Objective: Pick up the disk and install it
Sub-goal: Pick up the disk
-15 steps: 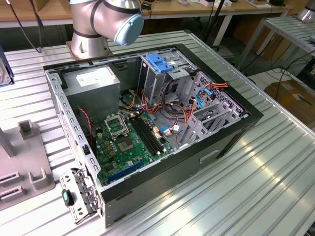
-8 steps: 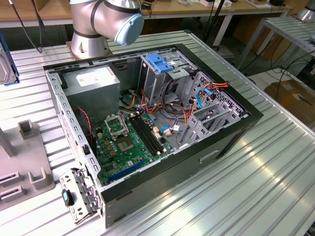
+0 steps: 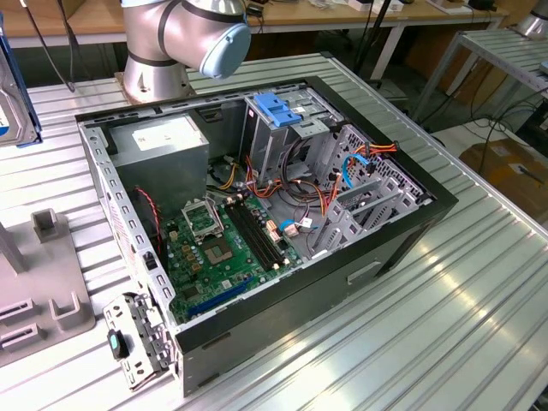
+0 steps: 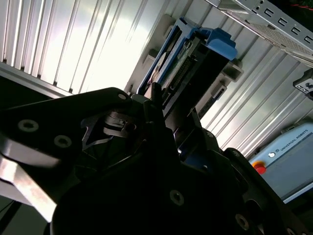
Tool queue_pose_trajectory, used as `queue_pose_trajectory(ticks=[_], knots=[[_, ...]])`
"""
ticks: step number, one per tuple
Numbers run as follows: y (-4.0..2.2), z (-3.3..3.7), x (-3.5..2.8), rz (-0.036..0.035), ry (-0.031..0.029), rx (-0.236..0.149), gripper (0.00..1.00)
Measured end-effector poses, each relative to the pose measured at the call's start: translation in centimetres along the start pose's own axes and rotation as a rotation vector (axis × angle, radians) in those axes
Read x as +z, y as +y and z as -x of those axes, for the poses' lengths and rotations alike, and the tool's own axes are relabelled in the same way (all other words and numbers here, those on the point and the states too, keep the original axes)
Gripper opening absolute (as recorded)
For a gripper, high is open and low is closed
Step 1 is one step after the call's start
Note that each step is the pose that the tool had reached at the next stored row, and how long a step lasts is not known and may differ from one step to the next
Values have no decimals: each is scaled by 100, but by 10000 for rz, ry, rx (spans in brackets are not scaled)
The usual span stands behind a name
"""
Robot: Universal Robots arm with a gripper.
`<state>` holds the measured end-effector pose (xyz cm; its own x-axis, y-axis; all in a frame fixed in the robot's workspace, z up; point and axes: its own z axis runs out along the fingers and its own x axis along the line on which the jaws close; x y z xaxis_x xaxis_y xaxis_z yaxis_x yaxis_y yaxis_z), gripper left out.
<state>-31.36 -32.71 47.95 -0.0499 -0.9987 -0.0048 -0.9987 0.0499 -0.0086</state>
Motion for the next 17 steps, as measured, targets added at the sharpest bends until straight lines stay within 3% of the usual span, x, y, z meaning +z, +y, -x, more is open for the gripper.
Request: queue_pose_trajectory(ticks=[9, 17], knots=[[0, 0, -5, 1, 1, 0, 35], [-1, 1, -67, -1, 0, 0, 35]])
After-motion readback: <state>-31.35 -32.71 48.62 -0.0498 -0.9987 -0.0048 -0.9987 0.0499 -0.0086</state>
